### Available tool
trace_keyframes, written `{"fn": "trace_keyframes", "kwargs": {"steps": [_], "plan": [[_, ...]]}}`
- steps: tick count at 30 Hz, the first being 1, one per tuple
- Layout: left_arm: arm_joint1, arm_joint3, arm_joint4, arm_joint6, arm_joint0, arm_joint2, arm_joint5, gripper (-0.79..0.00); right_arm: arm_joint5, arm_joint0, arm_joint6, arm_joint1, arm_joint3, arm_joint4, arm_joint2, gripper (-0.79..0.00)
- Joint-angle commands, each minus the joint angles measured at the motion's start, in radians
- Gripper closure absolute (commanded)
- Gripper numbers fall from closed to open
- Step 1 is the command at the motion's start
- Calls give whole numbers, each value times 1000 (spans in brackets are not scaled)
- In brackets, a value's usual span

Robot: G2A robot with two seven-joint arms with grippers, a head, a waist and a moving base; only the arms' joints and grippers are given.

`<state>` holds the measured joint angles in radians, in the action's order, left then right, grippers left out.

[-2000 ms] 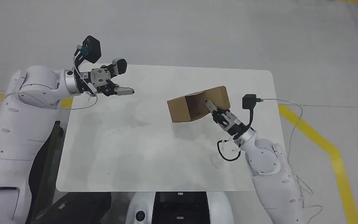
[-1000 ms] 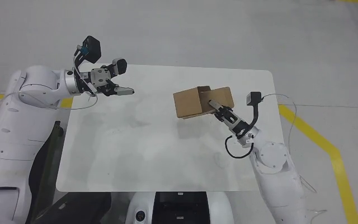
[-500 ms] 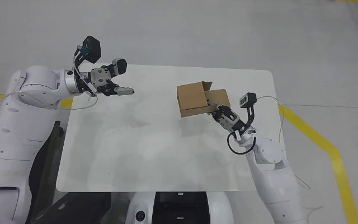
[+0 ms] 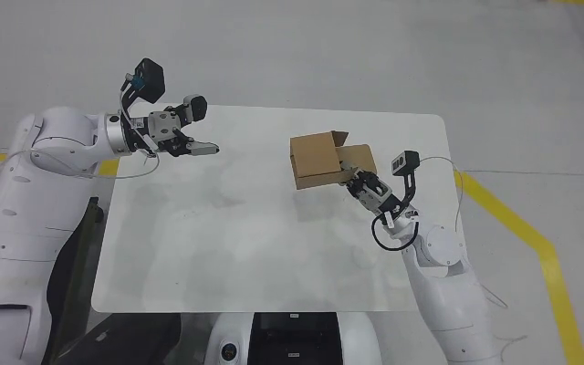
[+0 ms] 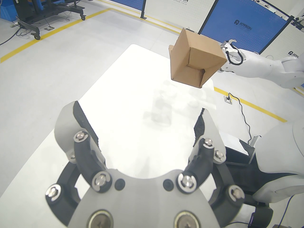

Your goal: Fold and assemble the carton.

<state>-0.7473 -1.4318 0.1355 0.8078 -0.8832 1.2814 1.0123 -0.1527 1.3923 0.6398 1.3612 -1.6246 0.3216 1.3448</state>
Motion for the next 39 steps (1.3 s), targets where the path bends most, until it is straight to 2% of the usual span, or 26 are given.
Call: {"fn": "trace_keyframes", "kwargs": {"steps": [1,8,12,21,28,37,39], "plan": [[0,0,0,0,0,0,0,-785,0,0,0,0,0,0,0,0],[0,-16,26,-18,-15,0,-24,-785,20,-1,-26,2,10,44,-10,0],[-4,-53,195,-94,-57,7,-1,-785,37,-7,-61,4,30,87,-16,0],[-18,-95,487,-248,-122,-59,0,-785,16,-1,-128,3,27,37,-34,0],[-27,-141,588,-435,-128,-106,0,-785,5,-4,-153,8,24,17,-89,0],[-43,-135,679,-599,-95,-187,0,-785,-16,-17,-189,15,37,-10,-150,0],[-43,-134,681,-606,-95,-190,0,-785,-17,-14,-196,15,35,-15,-154,0]]}}
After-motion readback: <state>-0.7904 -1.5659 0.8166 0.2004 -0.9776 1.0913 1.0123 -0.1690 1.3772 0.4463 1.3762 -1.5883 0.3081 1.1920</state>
